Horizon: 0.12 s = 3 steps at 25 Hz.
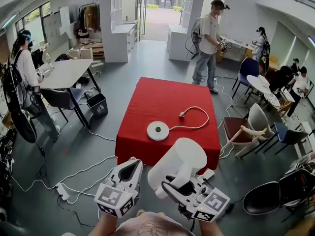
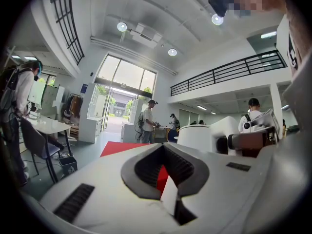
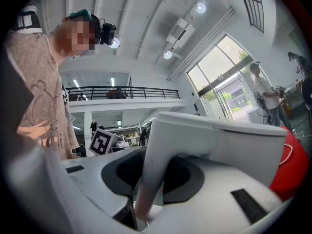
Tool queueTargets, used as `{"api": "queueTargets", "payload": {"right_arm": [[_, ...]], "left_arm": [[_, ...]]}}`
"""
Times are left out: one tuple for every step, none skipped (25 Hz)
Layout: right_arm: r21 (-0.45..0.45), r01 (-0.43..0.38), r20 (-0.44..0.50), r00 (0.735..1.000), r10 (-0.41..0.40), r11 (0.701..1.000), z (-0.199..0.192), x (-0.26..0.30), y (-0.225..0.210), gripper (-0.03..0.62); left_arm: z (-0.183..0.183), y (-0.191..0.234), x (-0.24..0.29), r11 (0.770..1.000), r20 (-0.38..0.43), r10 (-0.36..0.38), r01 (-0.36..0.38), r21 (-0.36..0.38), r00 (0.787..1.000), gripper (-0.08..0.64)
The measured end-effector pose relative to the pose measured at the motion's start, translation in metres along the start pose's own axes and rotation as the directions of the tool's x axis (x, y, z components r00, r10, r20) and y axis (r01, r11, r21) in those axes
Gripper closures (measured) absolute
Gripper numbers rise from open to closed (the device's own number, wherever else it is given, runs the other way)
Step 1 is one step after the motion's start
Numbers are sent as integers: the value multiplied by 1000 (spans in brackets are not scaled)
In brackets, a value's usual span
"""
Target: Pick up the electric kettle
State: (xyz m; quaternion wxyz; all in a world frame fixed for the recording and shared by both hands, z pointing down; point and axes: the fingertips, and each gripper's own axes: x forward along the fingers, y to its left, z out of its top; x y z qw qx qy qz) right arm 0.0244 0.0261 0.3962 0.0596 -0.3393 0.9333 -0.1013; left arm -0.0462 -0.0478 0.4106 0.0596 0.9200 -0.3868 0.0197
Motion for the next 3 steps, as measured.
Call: {"api": "queueTargets", "payload": {"right_arm": [[0,-1,0,1000,1,1000,0,0,-1,459],[0,-1,0,1000,1,1000,0,0,-2,459],[0,-2,0,1000,2,1000,0,1,-2,459]], "left_arm": [[0,0,1,1000,0,0,0,0,1000,566],[-1,0,2,1000,0,-1,1,-1,1000,566],[-1,0,2,1000,0,-1,1,-1,1000,566]]}}
